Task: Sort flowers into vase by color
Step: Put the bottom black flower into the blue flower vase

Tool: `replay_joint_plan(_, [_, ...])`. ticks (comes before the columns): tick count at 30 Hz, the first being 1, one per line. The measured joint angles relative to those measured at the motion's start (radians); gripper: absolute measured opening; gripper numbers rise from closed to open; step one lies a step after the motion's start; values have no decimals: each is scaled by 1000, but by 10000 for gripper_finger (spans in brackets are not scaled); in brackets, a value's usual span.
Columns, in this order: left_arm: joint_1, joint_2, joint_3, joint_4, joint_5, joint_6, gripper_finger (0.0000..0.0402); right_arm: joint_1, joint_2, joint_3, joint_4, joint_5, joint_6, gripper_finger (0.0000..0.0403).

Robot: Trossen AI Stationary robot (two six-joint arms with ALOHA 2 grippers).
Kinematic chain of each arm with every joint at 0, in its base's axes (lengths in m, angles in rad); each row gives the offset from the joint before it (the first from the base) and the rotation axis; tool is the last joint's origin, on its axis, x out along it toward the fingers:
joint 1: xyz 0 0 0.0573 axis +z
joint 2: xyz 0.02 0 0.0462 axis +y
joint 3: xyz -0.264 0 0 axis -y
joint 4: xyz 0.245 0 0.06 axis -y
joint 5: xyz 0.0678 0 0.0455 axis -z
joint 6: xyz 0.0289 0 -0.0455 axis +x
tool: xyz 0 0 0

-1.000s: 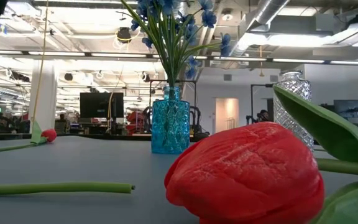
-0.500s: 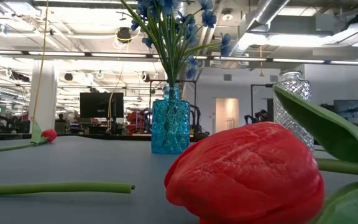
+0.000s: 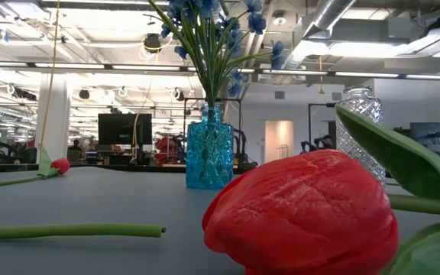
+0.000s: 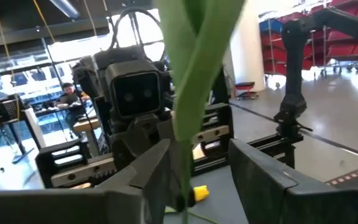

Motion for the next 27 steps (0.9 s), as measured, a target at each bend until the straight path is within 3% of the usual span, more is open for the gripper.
replay_joint_plan(10, [0,0,0,-1,7,32,9,1,0,0,0,-1,0,41])
replay_joint_plan(19, [4,-5,0,-6,18,32,1,5,-13,0,-33,-1,2,79])
replay_joint_plan(27, [30,-19,204,-331,8,15,0,8,-184,2,-302,1,3,118])
